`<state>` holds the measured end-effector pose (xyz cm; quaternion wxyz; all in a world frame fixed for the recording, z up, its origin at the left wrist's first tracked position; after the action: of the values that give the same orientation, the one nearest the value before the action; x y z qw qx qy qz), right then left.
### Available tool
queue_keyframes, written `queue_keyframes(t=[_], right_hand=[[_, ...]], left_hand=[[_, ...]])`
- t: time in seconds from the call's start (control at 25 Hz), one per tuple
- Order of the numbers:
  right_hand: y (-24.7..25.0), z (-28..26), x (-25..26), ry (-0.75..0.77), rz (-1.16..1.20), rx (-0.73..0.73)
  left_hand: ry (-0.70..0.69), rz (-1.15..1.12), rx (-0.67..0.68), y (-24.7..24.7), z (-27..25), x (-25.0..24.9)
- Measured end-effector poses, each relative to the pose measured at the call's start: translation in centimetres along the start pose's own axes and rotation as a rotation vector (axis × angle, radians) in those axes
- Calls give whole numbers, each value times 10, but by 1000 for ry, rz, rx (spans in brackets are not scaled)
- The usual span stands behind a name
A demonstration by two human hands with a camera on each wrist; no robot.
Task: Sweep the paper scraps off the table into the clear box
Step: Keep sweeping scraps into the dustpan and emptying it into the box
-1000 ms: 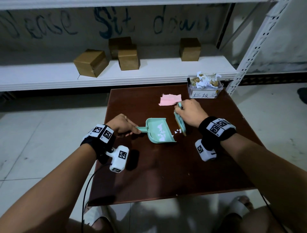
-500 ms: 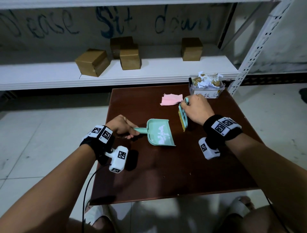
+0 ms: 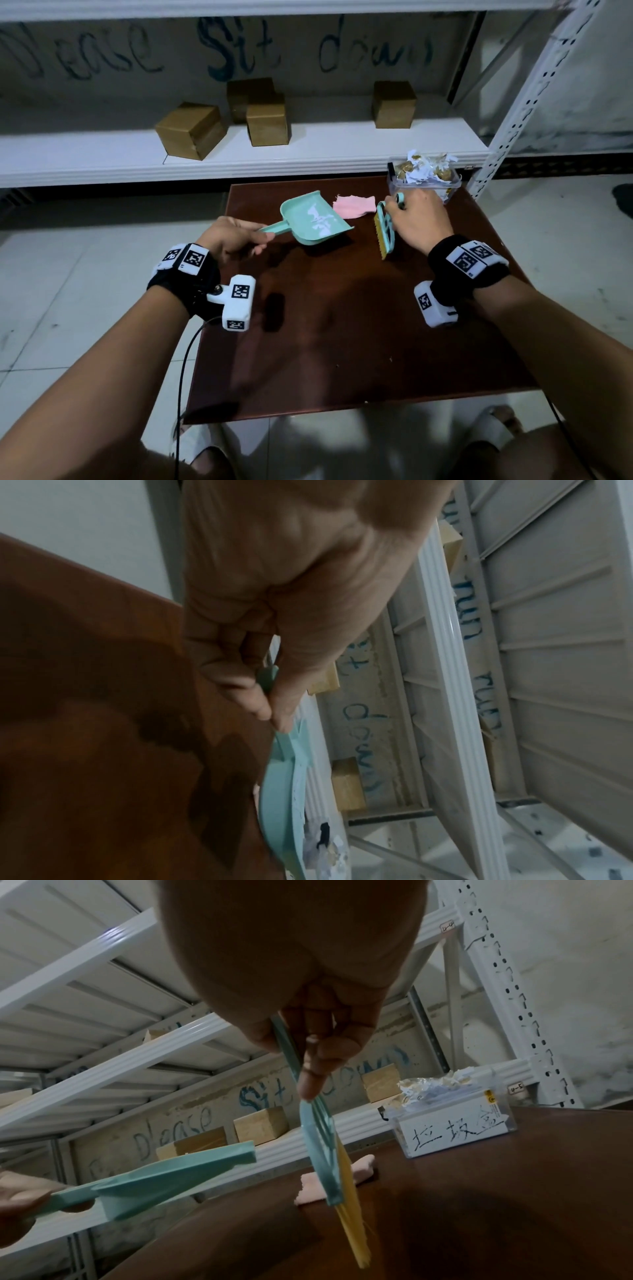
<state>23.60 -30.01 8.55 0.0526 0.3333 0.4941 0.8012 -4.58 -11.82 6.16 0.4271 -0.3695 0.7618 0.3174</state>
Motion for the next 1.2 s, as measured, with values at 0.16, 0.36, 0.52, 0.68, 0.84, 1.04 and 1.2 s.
queue_keyframes(t=[0.16,0.36,0.52,0.68,0.84,1.04,1.2], right_hand=[[21,6,-16,-66,-33,-34],[63,22,-62,-239,-57,-64],[92,32,-96,-353,8,-65],[110,38,-116,-424,95,-119],[122,48,-126,-420,233,-272],[125,68,-120,-263,570,-393],[116,78,-114,-125,813,-300]], left_hand=[[-69,-76,-12,-29,-5,-16],[-115,-106,57,-94,-4,-44],[-120,-98,137,-159,5,-73],[-113,-74,112,-207,19,-98],[-79,-51,40,-234,36,-111],[-101,19,-46,-244,47,-109],[-111,26,-54,-249,53,-107]])
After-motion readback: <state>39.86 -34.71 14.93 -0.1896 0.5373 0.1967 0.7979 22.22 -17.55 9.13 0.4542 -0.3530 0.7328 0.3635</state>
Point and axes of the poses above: each hand's wrist, its own z-axis towards the middle knuckle, its own y-axis out of the back of the hand, x = y × z, the point moved 1 cm from there along z, towards the middle knuckle, and after that the axes turned 2 degrees about -x, right-handed, at the moved point
